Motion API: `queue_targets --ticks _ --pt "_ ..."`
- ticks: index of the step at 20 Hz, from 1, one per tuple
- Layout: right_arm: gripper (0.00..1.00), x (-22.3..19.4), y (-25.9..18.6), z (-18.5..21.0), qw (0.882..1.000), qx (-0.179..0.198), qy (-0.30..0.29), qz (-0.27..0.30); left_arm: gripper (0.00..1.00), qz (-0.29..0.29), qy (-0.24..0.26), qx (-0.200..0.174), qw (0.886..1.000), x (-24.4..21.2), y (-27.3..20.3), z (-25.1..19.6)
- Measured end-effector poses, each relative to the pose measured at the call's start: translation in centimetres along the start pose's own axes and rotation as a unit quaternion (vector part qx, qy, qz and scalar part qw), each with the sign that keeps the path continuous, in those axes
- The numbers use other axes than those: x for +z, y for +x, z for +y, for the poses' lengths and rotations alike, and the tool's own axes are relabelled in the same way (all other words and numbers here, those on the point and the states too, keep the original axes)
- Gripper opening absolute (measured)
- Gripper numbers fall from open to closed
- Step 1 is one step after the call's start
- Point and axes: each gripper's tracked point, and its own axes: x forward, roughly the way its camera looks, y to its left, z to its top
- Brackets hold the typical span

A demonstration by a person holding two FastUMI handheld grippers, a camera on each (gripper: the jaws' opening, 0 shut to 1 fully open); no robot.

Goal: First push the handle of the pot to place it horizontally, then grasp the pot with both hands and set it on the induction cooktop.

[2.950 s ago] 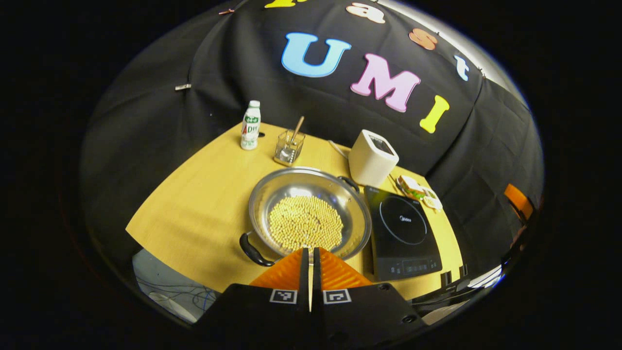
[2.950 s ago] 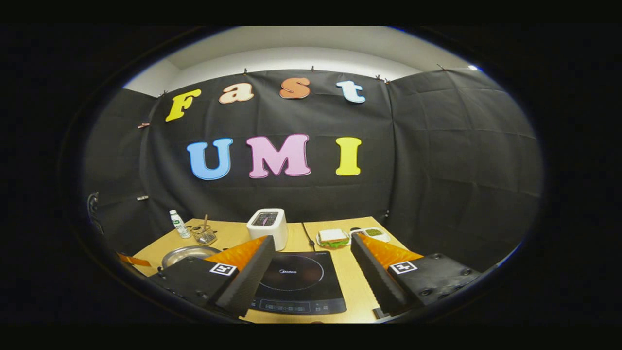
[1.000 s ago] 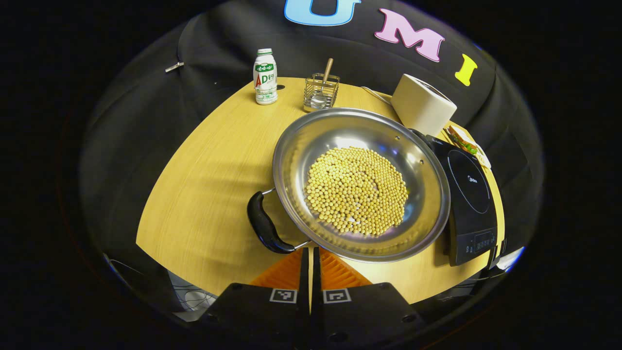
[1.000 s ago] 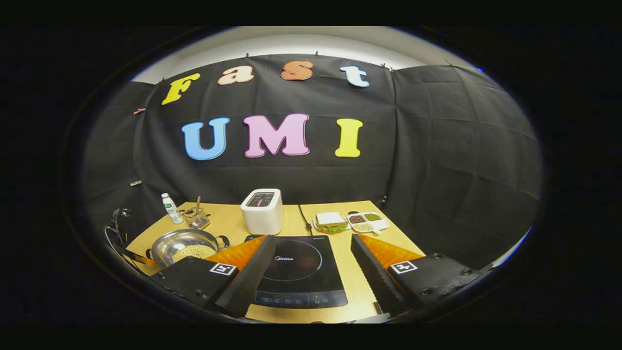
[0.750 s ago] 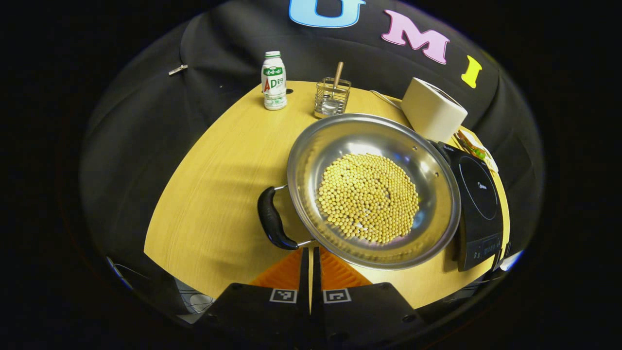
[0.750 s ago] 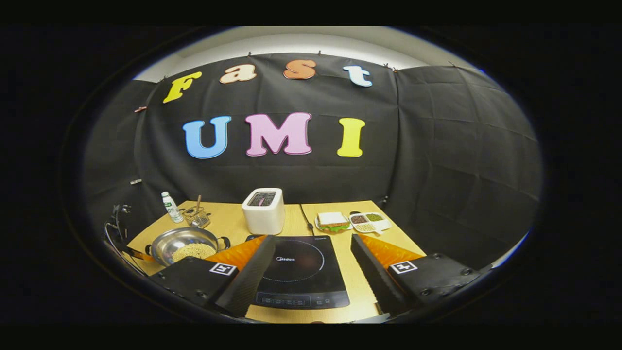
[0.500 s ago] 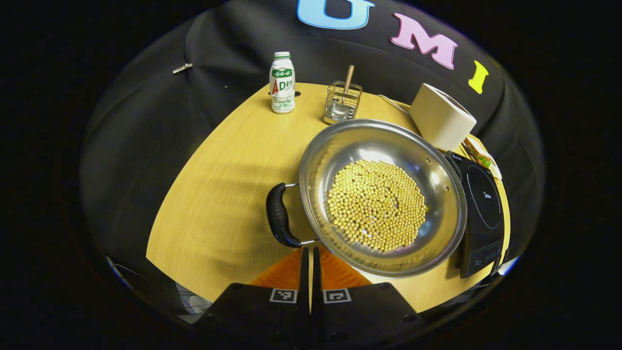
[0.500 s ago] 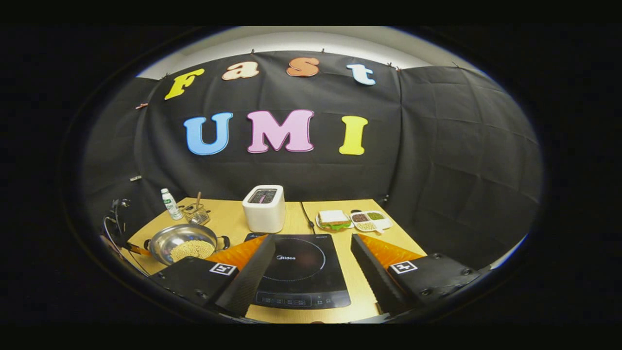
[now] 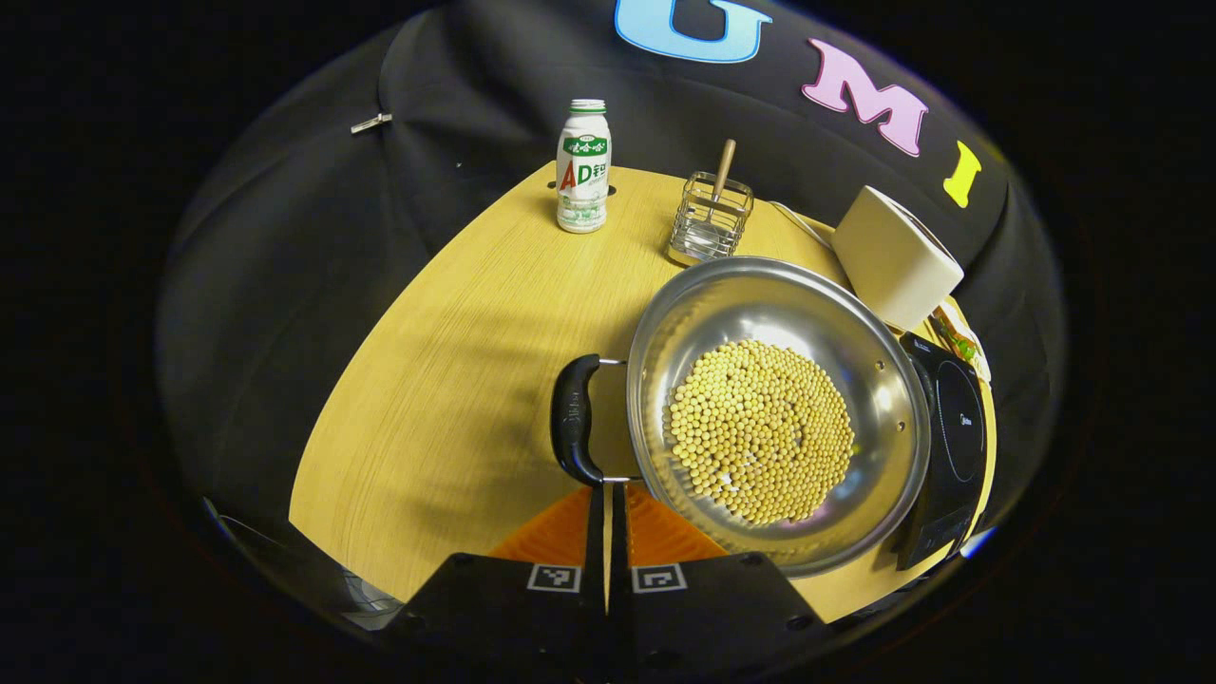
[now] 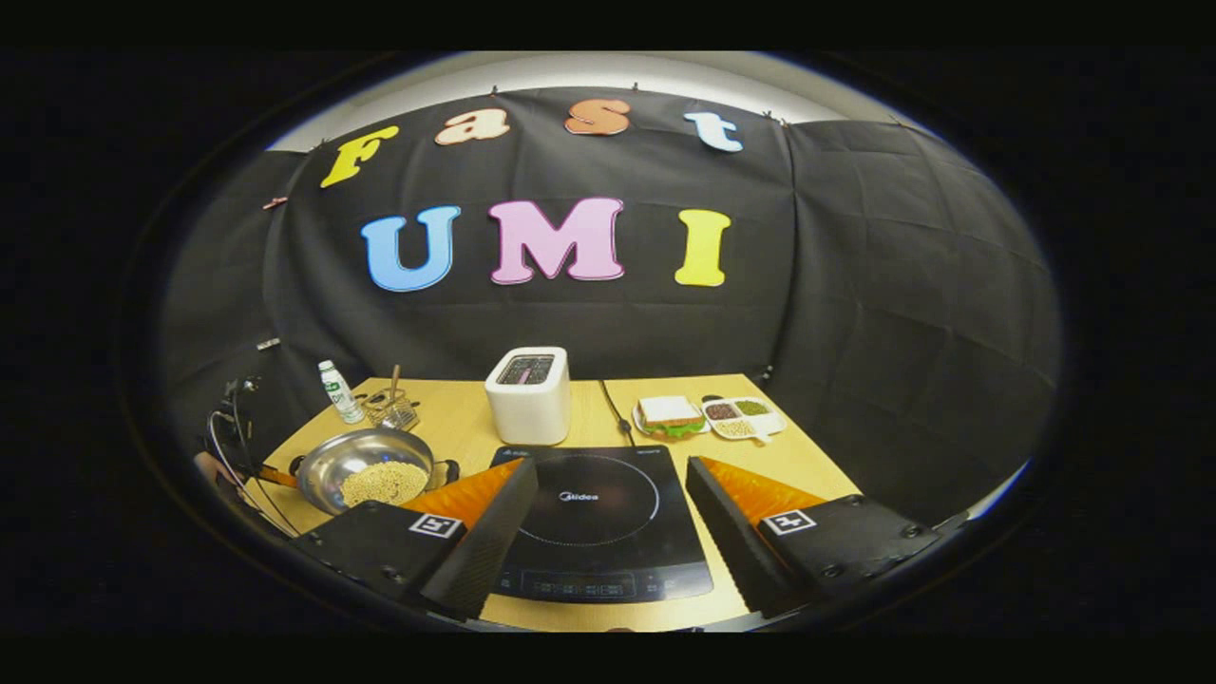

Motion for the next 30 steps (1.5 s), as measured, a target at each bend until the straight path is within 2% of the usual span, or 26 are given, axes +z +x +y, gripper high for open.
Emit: queue_targets --ticks 1,3,11,15,20,22,23,24,25,26,28,30 --pt "0.95 -0.4 0.2 0.1 1.0 0.0 0.003 0.006 0.05 -0.001 0.005 0.002 1.0 0.4 0.2 0.3" --pt "0.99 -0.9 0.4 0.5 1.0 0.002 0.008 0.015 0.05 0.0 0.012 0.009 1.0 1.2 0.7 0.8" --pt "0.98 -1.7 1.6 3.1 0.999 0.019 0.011 0.034 0.05 -0.006 0.025 0.015 1.0 3.6 2.1 1.8" --pt "0.99 -2.6 2.7 6.1 0.997 0.047 0.011 0.055 0.05 -0.024 0.022 0.019 0.999 4.1 1.4 2.0" --pt "0.99 -4.5 4.4 10.7 0.991 0.094 0.026 0.095 0.05 -0.071 0.035 0.031 0.996 5.8 -2.3 3.2" --pt "0.99 -5.4 5.1 12.5 0.986 0.108 0.039 0.119 0.15 -0.092 0.014 0.008 0.996 6.7 -3.5 2.5" --pt "0.99 -5.9 5.5 13.4 0.984 0.115 0.045 0.13 0.3 -0.104 0.004 -0.002 0.995 7.4 -3.9 2.4" --pt "0.99 -6.3 5.9 14.3 0.981 0.122 0.049 0.141 0.34 -0.112 -0.002 -0.008 0.994 7.7 -4.0 2.5" --pt "0.99 -6.6 6.3 15.2 0.979 0.128 0.052 0.148 0.47 -0.117 -0.002 -0.009 0.993 8.1 -4.0 2.6" --pt "0.99 -6.9 6.9 15.9 0.977 0.134 0.052 0.156 0.53 -0.115 0.003 -0.01 0.993 7.9 -3.8 2.8" --pt "0.99 -7.6 8.0 17.0 0.973 0.142 0.054 0.174 0.76 -0.109 0.006 -0.024 0.994 7.9 -3.0 2.5" --pt "0.99 -8.6 9.0 18.2 0.968 0.15 0.051 0.193 0.94 -0.115 -0.005 -0.037 0.993 8.3 -2.2 2.2"
